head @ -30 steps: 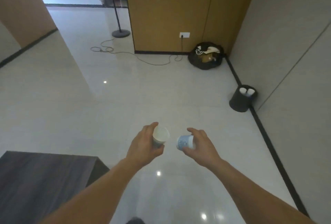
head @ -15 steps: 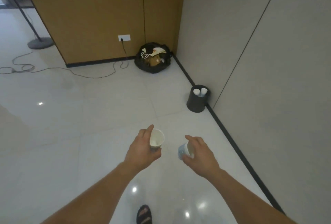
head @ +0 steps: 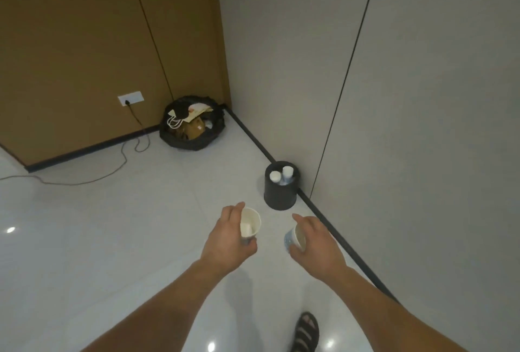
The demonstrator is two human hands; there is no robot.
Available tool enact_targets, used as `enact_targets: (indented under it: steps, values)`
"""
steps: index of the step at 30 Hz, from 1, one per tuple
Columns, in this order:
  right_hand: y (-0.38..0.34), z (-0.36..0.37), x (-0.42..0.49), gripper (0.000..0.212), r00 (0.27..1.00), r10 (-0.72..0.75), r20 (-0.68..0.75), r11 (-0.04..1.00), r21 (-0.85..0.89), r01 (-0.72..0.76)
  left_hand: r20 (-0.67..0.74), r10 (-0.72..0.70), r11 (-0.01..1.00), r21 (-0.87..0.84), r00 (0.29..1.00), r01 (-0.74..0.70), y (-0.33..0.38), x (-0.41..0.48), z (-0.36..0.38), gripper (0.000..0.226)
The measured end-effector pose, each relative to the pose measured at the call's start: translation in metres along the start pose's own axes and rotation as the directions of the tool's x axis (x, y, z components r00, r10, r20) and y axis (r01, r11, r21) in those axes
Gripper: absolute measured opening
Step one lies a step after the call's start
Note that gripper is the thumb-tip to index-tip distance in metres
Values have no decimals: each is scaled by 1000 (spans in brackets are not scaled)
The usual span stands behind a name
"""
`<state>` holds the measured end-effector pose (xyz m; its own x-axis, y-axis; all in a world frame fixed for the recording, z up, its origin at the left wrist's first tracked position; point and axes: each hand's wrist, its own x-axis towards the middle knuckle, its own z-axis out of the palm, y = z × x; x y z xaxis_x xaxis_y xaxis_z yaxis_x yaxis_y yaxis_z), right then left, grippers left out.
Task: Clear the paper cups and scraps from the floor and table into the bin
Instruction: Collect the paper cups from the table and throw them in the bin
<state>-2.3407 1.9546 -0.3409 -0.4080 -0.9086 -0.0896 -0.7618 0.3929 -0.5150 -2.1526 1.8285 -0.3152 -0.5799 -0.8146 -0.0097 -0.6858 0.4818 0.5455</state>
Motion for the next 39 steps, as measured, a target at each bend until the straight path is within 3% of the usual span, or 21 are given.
enact_targets:
  steps: [8, 19, 28, 31, 39]
  values:
    - [64, -75, 156, 71, 1000, -22, -16, 999, -46, 21, -41, -9, 1000, 10, 999, 9, 49, 163, 30, 86]
    - [105, -78, 363, 70, 999, 25, 24, 996, -84, -23, -23, 30, 999, -21, 999, -30, 15, 377, 74, 80]
    - [140, -31, 517, 68, 982, 150, 115, 985, -107, -138, 158, -34, 989, -134, 987, 55, -34, 530, 133, 80]
    - [163, 1, 567, 65, 985, 120, 124, 986, -133, -103, 174, -41, 989, -135, 984, 65, -46, 568, 160, 81]
    - [264, 128, 692, 73, 965, 138, 224, 985, -130, -111, 182, -154, 967, -175, 971, 186, -109, 648, 307, 67]
